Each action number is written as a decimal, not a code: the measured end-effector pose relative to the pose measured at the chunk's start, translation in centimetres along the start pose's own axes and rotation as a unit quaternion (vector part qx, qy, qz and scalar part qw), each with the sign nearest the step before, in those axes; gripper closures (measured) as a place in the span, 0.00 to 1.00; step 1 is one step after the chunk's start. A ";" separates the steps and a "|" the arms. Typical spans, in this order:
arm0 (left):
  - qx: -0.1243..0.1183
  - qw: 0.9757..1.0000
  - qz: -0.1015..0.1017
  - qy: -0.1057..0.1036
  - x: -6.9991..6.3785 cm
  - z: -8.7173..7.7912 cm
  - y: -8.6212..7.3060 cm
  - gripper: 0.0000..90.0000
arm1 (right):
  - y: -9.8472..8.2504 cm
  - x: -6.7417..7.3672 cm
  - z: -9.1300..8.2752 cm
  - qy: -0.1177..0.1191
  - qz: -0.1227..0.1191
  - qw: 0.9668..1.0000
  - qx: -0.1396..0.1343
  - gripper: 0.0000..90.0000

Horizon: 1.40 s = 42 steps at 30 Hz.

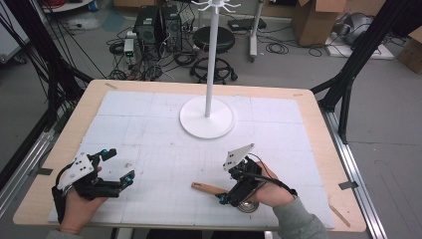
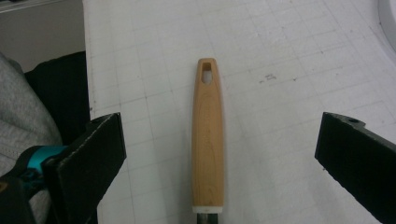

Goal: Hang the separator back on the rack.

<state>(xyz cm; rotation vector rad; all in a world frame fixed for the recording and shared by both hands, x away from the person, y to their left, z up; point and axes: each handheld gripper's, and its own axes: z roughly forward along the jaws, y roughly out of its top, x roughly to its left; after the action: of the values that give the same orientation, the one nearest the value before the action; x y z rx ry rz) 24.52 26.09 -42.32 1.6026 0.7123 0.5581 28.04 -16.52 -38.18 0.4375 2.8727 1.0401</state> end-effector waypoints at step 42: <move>0.000 1.000 0.000 0.002 0.0 -0.2 -0.1 0.02 | -0.6 0.2 2.7 0.012 -0.010 0.987 0.159 0.39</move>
<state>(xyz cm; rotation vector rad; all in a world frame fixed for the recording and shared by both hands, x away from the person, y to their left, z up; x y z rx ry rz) 24.36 26.20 -42.36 1.6008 0.7155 0.5611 28.10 -15.17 -40.65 0.4119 3.0651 0.5842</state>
